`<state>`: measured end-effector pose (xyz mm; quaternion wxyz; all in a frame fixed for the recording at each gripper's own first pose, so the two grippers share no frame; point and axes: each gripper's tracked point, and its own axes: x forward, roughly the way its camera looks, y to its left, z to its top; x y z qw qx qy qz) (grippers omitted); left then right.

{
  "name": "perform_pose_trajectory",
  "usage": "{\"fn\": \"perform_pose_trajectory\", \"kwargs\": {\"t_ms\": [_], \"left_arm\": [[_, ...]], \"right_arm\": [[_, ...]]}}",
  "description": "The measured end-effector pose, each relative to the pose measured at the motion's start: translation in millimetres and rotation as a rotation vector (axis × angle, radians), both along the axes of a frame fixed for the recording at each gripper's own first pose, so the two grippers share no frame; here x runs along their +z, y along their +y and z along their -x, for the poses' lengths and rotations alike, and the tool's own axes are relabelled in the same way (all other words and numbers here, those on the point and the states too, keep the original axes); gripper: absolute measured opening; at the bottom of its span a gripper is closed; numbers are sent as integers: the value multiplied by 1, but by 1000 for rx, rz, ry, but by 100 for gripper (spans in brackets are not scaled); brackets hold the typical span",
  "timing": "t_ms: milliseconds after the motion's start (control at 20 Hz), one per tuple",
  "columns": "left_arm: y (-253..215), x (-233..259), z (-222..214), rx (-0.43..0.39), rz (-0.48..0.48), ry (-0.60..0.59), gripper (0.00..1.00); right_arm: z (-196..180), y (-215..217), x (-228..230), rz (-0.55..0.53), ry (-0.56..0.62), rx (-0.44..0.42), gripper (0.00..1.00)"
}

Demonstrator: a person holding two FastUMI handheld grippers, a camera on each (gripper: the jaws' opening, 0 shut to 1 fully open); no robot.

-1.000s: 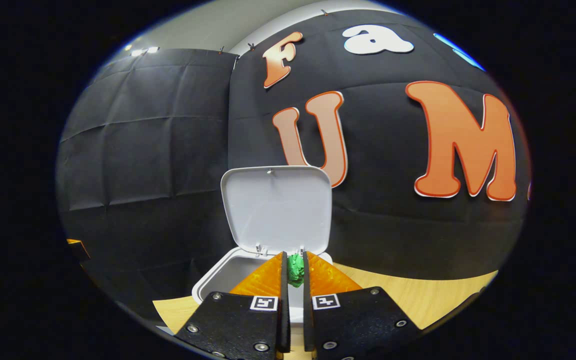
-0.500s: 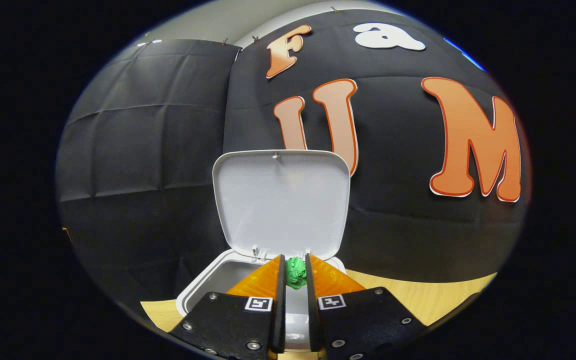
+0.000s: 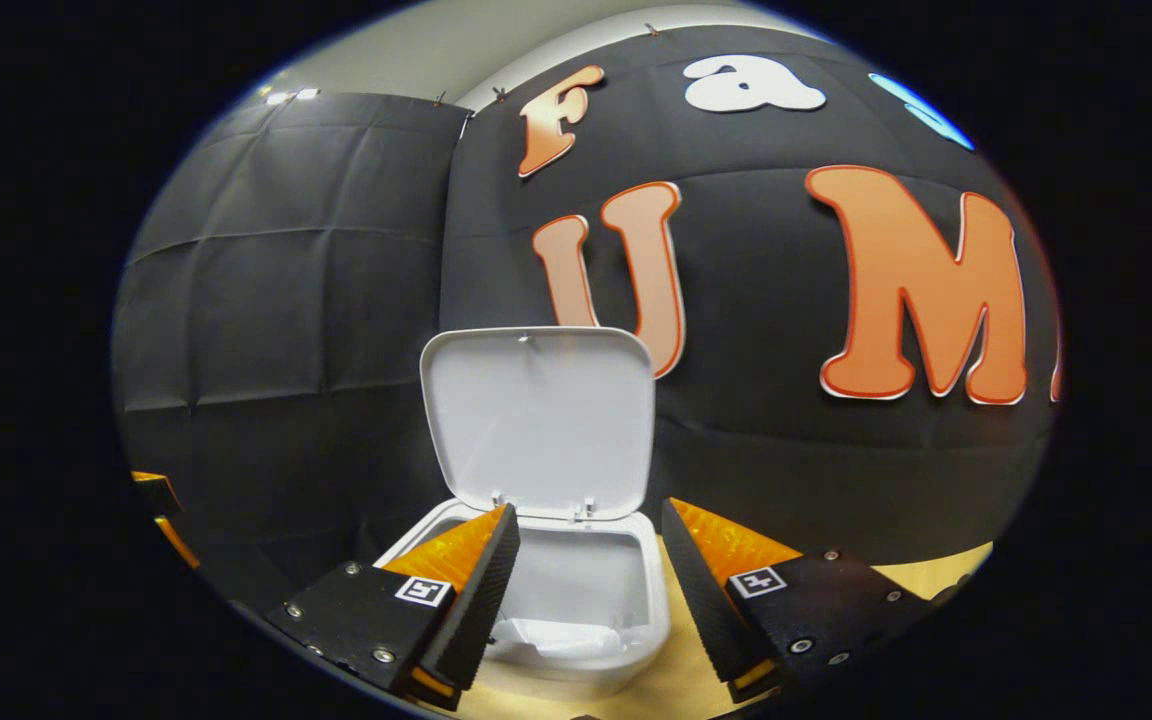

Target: Press the lid of the desktop garbage bin to open it, pick up the crumpled paper on the desktop and throw it into the bin, then pick up the pop can on the desktop and drop it into the bin, and finally close the garbage bin lid.

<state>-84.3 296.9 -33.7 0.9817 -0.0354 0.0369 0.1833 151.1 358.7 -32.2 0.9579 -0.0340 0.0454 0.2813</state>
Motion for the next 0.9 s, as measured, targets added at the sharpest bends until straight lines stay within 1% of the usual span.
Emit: {"fn": "perform_pose_trajectory", "kwargs": {"t_ms": [150, 300, 450, 550, 600, 700, 850, 900], "left_arm": [[-40, -5, -23, -80, -15, -33, 94], [-83, -22, -45, -170, -32, -17, 94], [-133, -43, -59, -254, -48, 10, 94], [-159, -54, -72, -304, -62, 21, 94], [-173, -63, -77, -328, -63, 33, 94], [-197, -83, -87, -371, -55, 56, 94], [-232, -124, -102, -434, -41, 116, 94], [-244, -140, -108, -458, -39, 139, 94]], "right_arm": [[13, -40, 18, -40, -60, -13, 90], [20, -90, 18, -16, -62, -75, 92], [29, -136, 19, -16, -59, -132, 93], [36, -163, 17, -20, -52, -162, 94], [42, -174, 16, -34, -48, -164, 94], [49, -197, 13, -40, -44, -198, 94], [60, -233, 7, -18, -39, -260, 94], [68, -243, 13, -10, -39, -282, 94]]}}
